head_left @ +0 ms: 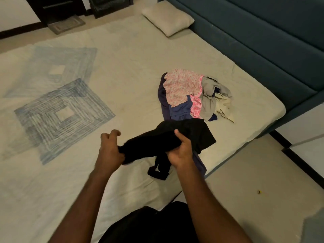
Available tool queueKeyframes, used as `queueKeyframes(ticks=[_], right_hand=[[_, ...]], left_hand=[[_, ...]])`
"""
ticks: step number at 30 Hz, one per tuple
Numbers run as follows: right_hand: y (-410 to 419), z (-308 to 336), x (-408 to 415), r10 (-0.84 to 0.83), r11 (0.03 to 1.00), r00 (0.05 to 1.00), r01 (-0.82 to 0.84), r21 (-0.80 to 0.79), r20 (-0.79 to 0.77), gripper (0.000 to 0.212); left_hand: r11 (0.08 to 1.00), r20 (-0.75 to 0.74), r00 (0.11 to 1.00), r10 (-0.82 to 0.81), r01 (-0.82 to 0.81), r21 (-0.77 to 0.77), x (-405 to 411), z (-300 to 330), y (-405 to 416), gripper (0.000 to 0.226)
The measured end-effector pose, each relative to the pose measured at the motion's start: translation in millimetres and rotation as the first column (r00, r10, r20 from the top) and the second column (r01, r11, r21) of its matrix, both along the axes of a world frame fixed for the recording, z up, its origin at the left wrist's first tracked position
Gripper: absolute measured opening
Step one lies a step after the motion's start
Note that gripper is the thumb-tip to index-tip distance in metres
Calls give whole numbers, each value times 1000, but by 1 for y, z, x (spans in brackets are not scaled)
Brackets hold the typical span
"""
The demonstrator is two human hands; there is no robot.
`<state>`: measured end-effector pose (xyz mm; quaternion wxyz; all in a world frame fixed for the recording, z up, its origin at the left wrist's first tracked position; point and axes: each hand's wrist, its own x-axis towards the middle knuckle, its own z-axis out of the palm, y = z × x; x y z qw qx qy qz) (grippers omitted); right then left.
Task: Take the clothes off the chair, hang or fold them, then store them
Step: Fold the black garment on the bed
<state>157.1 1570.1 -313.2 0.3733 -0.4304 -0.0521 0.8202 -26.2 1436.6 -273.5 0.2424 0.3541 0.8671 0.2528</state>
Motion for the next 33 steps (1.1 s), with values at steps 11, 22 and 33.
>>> queueKeyframes(ticks=[11, 22, 33], right_hand=[[6, -35, 53, -162, 799, 235, -539, 267, 958, 44], [86, 13, 56, 209, 478, 222, -873, 98, 952, 34], [150, 136, 36, -372, 557, -190, -829, 55, 909, 35]], left_hand=[[987, -302, 953, 42, 7, 161, -25, 7, 17, 35], [735, -89, 730, -678, 671, -97, -80, 39, 49, 41], [950, 296, 954, 52, -139, 281, -67, 79, 98, 29]])
